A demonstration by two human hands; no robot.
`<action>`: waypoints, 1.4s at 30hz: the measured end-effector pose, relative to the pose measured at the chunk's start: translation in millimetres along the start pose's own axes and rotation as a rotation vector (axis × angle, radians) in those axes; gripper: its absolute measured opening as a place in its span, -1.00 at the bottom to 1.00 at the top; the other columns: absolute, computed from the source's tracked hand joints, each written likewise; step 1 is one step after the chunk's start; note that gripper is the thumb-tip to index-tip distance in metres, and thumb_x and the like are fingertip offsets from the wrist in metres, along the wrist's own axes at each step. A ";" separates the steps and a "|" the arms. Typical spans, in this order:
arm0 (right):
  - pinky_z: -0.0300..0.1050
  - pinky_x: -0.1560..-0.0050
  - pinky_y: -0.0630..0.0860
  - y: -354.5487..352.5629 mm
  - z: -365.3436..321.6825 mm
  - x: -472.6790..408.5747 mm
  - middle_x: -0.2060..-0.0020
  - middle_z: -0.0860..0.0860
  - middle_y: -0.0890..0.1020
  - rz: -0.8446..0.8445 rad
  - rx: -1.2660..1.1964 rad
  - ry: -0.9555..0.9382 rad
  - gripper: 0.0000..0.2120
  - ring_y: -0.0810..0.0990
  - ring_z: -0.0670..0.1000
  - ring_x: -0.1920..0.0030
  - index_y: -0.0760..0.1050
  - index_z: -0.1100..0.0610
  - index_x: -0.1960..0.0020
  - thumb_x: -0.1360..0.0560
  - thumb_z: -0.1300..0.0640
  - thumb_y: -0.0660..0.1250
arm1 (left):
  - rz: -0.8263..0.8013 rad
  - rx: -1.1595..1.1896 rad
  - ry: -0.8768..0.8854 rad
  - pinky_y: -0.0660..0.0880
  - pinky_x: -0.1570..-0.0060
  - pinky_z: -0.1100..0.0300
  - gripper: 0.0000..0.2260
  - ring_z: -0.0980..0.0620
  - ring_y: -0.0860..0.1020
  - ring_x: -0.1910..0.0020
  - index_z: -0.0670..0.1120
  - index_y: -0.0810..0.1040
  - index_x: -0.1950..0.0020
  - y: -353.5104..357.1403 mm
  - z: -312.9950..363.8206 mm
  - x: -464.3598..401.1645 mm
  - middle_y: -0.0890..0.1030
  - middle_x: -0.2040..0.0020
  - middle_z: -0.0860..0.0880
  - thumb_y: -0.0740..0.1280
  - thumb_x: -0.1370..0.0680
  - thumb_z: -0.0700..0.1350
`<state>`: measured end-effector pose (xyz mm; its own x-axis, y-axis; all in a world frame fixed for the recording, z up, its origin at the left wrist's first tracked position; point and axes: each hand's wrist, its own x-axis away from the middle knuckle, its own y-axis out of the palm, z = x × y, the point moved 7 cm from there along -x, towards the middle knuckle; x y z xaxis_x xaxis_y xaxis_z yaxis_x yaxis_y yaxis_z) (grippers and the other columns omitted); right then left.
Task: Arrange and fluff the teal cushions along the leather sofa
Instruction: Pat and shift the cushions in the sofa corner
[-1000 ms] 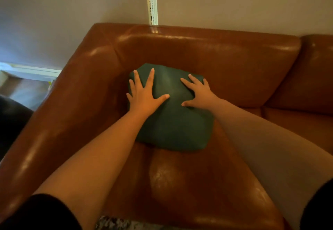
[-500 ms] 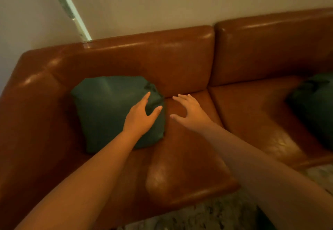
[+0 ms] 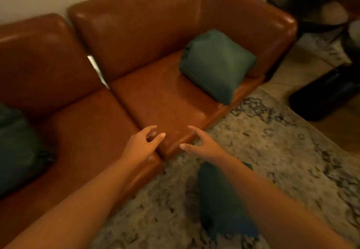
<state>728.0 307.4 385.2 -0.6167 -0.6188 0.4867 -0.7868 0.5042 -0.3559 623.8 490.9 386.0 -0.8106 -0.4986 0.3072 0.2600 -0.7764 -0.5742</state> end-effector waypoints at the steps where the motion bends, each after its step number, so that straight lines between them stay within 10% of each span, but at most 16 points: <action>1: -0.16 -0.29 0.29 -22.1 28.9 9.9 -0.48 -0.06 0.21 0.013 0.002 0.036 -0.20 0.20 -0.01 -0.47 0.15 -0.09 -0.50 -0.37 -0.19 0.43 | -0.042 0.014 -0.006 0.46 -0.23 0.08 -0.46 0.07 0.53 -0.21 0.06 0.48 -0.31 29.9 9.0 0.8 0.61 -0.19 0.03 0.32 -0.42 0.31; 16: 0.02 -0.36 0.33 -163.9 342.2 63.6 -0.50 0.01 0.22 0.337 -0.302 0.431 -0.21 0.25 0.07 -0.46 0.14 0.01 -0.51 -0.41 -0.12 0.44 | -0.348 -0.234 -0.101 0.28 -0.34 -0.02 -0.36 -0.11 0.28 -0.44 0.02 0.24 -0.49 308.8 24.3 -55.5 0.29 -0.48 -0.06 0.28 -0.49 0.24; 20: -0.16 -0.11 0.36 -173.5 405.1 61.2 -0.42 -0.01 0.32 0.357 -0.359 0.503 -0.22 0.36 0.03 -0.37 0.14 0.08 -0.52 -0.44 -0.07 0.43 | -0.375 -0.279 -0.161 0.29 -0.33 -0.04 -0.30 -0.14 0.31 -0.42 -0.01 0.25 -0.49 355.1 -7.7 -72.5 0.30 -0.48 -0.11 0.31 -0.44 0.28; 31: -0.02 -0.25 0.37 -147.3 569.3 -0.7 -0.49 0.10 0.23 0.333 -0.431 0.609 -0.10 0.30 0.16 -0.43 0.04 0.09 -0.55 -0.40 -0.09 0.47 | -0.346 -0.004 -0.400 0.18 -0.40 -0.12 -0.17 -0.16 0.17 -0.49 -0.04 0.04 -0.55 497.6 -126.1 -107.5 0.14 -0.54 -0.09 0.44 -0.44 0.08; 38: 0.06 -0.41 0.20 -127.5 635.3 -32.8 -0.52 0.04 0.17 0.328 -0.548 0.636 -0.18 0.21 0.14 -0.48 0.03 0.01 -0.54 -0.45 -0.28 0.28 | -0.300 0.137 -0.513 0.27 -0.37 -0.21 -0.02 -0.19 0.29 -0.42 0.07 0.13 -0.52 531.6 -181.7 -136.8 0.26 -0.50 -0.06 0.47 -0.22 0.32; 42: 0.00 -0.17 0.32 -117.9 646.1 -44.2 -0.46 0.05 0.28 0.288 -0.666 0.686 -0.26 0.33 0.16 -0.40 0.06 0.03 -0.54 -0.49 -0.28 0.20 | -0.279 0.240 -0.549 0.36 -0.32 -0.17 0.03 -0.16 0.40 -0.33 0.05 0.21 -0.49 538.6 -191.3 -142.2 0.36 -0.44 -0.05 0.52 -0.11 0.33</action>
<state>831.8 -113.9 -109.7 -0.4685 -0.0436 0.8824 -0.3050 0.9453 -0.1152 778.7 217.5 -112.1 -0.4955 -0.3411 0.7988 0.2402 -0.9376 -0.2514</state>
